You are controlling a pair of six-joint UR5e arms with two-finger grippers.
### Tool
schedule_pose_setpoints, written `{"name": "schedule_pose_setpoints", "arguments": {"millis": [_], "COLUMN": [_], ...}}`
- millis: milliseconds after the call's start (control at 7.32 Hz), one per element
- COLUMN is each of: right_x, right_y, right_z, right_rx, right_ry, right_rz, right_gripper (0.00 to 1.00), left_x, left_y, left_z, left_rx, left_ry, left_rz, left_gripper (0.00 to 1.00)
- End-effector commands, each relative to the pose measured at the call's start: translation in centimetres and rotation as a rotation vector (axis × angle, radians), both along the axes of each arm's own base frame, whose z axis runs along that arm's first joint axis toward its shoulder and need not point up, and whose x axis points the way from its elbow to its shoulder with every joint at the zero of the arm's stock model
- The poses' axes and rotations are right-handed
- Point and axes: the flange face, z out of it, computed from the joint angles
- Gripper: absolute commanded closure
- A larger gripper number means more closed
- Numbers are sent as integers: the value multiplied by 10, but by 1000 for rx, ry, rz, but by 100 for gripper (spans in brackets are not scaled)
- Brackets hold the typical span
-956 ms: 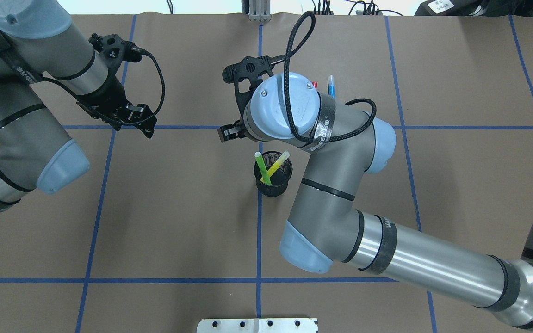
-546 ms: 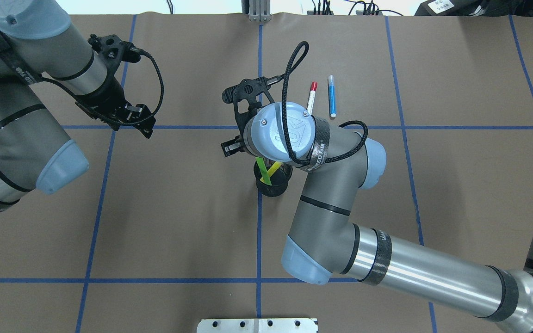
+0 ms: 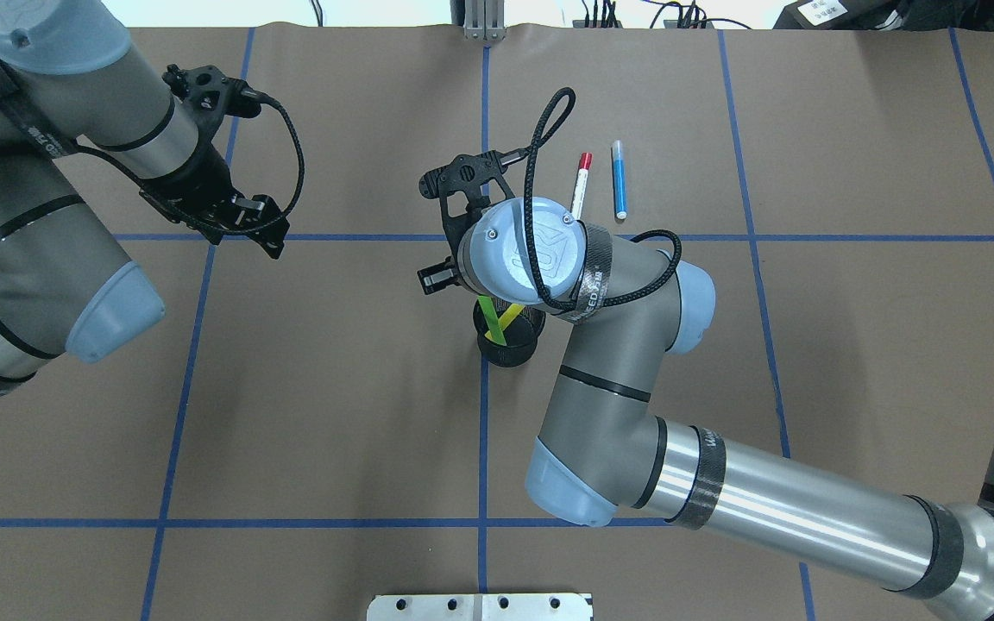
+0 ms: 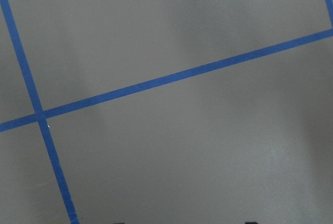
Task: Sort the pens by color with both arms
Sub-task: 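Lower the right gripper down over the pen cup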
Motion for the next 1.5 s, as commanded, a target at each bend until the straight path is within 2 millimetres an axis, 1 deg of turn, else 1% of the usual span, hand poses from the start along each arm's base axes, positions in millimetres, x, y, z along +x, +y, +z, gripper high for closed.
{"name": "schedule_pose_setpoints", "arguments": {"millis": [0,410,819,1093,1366], "right_x": [-1,-7,-6,-3,-1], "right_y": [0,-3,-2,5,17], "right_z": [2,11,13,23,23], "right_rx": [-10,-23,-27,-36,-35], "right_ry": [0,17,15,15,3], "right_rz": [2,-1,-6,-23,-40], "right_gripper": [32,34,37,38,39], "left_x": [1,1,2,4,5], "left_y": [0,0,0,-1,-1], "left_z": [1,1,2,4,5], "left_rx": [-1,-2,-5,-9,-12], "left_ry": [-1,-3,-4,-7,-10], "left_rz": [2,0,0,1,0], "left_gripper": [18,18,18,18,18]}}
